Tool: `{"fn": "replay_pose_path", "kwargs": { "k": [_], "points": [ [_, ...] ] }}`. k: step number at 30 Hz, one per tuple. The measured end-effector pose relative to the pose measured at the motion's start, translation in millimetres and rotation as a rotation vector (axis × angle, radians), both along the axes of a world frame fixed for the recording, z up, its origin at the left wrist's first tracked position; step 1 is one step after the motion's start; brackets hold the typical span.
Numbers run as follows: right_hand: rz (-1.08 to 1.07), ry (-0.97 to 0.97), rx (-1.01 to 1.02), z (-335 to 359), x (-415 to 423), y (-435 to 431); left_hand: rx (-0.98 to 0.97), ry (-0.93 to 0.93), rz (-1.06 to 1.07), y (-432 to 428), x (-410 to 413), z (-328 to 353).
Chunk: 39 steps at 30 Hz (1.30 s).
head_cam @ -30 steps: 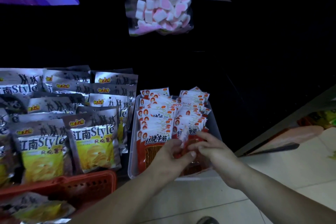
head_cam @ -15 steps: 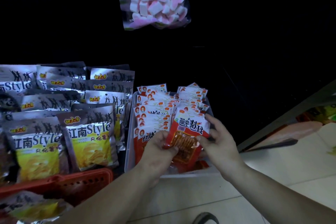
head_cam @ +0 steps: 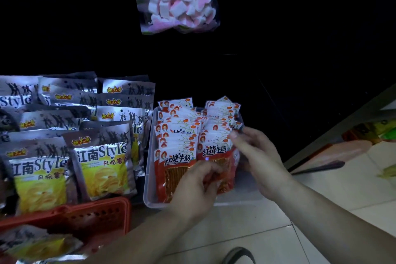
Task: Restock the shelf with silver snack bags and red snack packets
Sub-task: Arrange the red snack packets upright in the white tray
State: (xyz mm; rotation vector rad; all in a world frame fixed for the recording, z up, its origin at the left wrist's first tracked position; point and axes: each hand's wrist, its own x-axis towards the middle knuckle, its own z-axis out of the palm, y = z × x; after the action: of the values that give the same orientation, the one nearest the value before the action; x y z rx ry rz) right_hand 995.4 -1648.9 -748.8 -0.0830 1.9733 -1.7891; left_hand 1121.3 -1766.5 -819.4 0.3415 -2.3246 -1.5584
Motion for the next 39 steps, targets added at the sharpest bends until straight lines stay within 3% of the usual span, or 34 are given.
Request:
{"fn": "replay_pose_path", "kwargs": {
  "k": [4, 8, 10, 15, 19, 22, 27, 32, 36, 39],
  "points": [
    [0.088, -0.029, 0.146, -2.7, -0.6, 5.1, -0.035, -0.262, -0.284, 1.7, 0.8, 0.4],
    [0.085, -0.086, 0.364, -16.4, -1.7, 15.1, 0.03, -0.392, -0.281, -2.4, -4.1, 7.5],
    [0.107, 0.05, 0.402, -13.6, -0.9, 16.7, -0.013, -0.37, -0.199, -7.8, -7.6, 4.6],
    [0.177, 0.622, 0.64, 7.5, -25.6, 29.0, -0.255, -0.476, -0.045, -32.4, -18.9, 0.8],
    [0.191, 0.904, 0.629, 9.3, -32.8, 33.4, -0.148, -0.517, -0.103, -40.3, -29.4, -6.1],
    [0.264, 0.781, 0.526, -2.4, -35.0, 31.5, 0.05, -0.558, -0.235, -32.1, -36.6, -7.2],
    [0.303, 0.682, 0.453, 1.5, -37.8, 32.5, -0.214, -0.319, -0.122, -26.1, -38.4, -11.2],
    [0.418, 0.79, 0.557, 14.3, -40.1, 33.8, -0.14, -0.111, -0.1, -22.2, -21.0, 10.7],
    [0.636, 0.703, 0.561, 7.1, -30.2, 28.7, -0.37, -0.256, -0.347, -14.6, 14.7, 13.7],
    [0.771, 0.56, 0.584, -14.2, -9.4, 25.5, -0.358, -0.348, -0.365, -15.6, 24.2, 9.7]
  ]
}}
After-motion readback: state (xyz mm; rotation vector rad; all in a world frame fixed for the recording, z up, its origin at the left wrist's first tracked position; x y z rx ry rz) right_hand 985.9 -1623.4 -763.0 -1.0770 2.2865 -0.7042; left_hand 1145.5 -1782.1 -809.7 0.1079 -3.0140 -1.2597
